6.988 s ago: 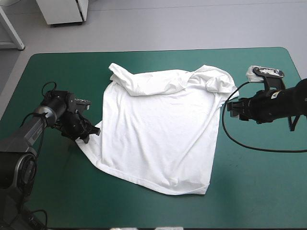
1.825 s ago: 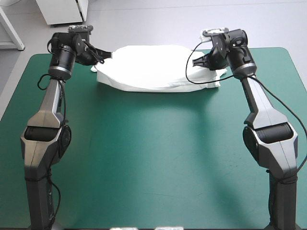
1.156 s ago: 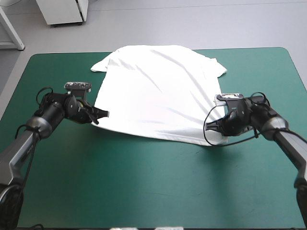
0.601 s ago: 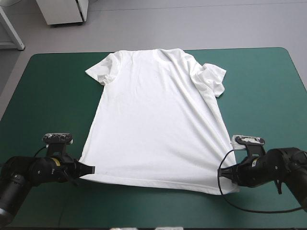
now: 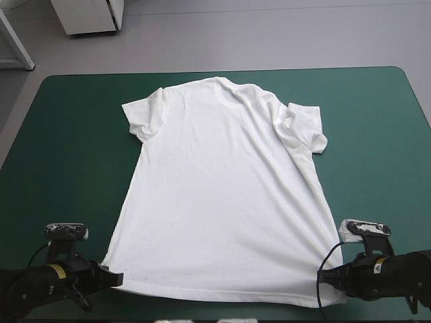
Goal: Fold the cloth
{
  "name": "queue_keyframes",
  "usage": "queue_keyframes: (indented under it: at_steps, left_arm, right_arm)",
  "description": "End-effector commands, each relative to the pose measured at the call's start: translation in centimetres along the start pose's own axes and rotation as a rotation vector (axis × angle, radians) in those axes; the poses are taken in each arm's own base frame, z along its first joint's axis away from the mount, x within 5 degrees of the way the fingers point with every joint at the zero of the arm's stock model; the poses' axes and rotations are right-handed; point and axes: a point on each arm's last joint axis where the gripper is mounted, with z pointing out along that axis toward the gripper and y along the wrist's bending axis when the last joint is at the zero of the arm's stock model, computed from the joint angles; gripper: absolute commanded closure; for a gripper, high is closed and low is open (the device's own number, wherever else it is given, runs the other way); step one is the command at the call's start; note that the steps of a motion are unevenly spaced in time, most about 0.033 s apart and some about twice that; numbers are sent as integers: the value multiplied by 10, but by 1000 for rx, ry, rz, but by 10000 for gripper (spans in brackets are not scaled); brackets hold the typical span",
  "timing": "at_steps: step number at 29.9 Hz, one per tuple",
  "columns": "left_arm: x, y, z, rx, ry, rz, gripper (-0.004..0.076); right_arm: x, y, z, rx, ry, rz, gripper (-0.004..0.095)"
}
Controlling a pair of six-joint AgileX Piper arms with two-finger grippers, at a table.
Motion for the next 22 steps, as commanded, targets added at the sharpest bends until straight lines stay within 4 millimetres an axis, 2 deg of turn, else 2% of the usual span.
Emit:
queue_keyframes:
  at_steps: [1, 4, 7, 9, 10, 12, 15, 17, 22]
  left_arm:
    - [-5, -3, -6, 22, -48, 5, 705]
    - [-6, -3, -6, 22, -54, 1, 579]
    - [-5, -3, -6, 23, -43, 1, 345]
    - [-4, -4, -9, 22, -25, 3, 202]
    - [-5, -5, -13, 26, -26, 5, 156]
    - [-10, -8, -24, 32, -55, 10, 134]
    - [-24, -11, -50, 16, -166, 26, 162]
    - [-35, -12, -66, -10, -224, 40, 197]
    - [-78, -19, -93, -59, -267, 88, 231]
  right_arm:
    - [-4, 6, -6, -48, -34, -2, 809]
    - [-4, 7, -6, -57, -30, 1, 579]
    - [-2, 8, -7, -75, -13, 20, 341]
    - [-3, 10, -10, -79, -15, 19, 295]
    - [-4, 11, -14, -78, -22, 13, 301]
    - [-9, 15, -26, -80, -65, -3, 329]
    - [-19, 20, -51, -63, -166, -40, 383]
    - [-27, 23, -74, -29, -261, -67, 400]
    - [-47, 34, -130, 27, -461, -107, 401]
